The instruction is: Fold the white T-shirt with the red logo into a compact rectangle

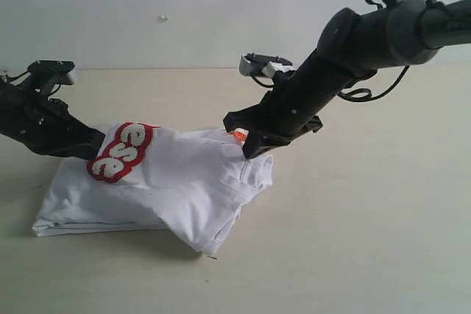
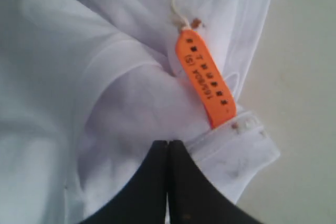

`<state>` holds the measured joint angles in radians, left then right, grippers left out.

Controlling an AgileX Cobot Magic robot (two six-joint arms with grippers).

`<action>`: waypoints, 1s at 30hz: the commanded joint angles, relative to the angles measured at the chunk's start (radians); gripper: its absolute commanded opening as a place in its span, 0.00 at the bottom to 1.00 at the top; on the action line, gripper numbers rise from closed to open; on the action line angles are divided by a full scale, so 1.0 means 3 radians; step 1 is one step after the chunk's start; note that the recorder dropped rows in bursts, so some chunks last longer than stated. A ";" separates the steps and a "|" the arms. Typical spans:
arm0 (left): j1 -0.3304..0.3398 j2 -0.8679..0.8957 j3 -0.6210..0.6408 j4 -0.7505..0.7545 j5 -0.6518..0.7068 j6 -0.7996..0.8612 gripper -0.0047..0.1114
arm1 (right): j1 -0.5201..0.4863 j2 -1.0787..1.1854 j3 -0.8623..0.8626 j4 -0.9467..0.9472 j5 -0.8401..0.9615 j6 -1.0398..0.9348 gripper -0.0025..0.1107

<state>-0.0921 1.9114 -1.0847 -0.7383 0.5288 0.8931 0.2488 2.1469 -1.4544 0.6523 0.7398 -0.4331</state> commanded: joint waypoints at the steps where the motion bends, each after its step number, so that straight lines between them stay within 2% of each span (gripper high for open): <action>1: 0.0011 0.0071 -0.0037 0.0381 0.0122 -0.0311 0.04 | 0.0020 0.0184 -0.0024 -0.0057 0.0062 -0.0013 0.02; 5: 0.0011 0.0155 -0.0037 0.0844 0.0216 -0.0690 0.04 | 0.0020 0.0217 -0.0024 -0.0229 0.0068 0.0033 0.02; 7: 0.0011 0.0168 -0.0037 0.0898 0.0222 -0.0750 0.04 | 0.0020 0.0202 -0.0024 -0.0282 0.0083 0.0062 0.02; 17: 0.0011 -0.0011 -0.0037 0.0760 0.0108 -0.0735 0.04 | 0.0020 -0.0271 -0.0024 -0.0292 0.0091 0.0062 0.02; 25: 0.0011 -0.0657 -0.0028 0.0636 0.0034 -0.0721 0.04 | 0.0020 -0.0771 -0.0018 -0.0385 0.0176 0.0056 0.02; 30: 0.0011 -0.1126 -0.0028 0.0478 0.0034 -0.0721 0.04 | 0.0020 -0.1226 0.0148 -0.0471 0.0014 0.0119 0.02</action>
<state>-0.0921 1.6474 -1.0928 -0.5687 0.5452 0.6763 0.2541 1.8618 -1.4377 0.5308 0.7769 -0.4051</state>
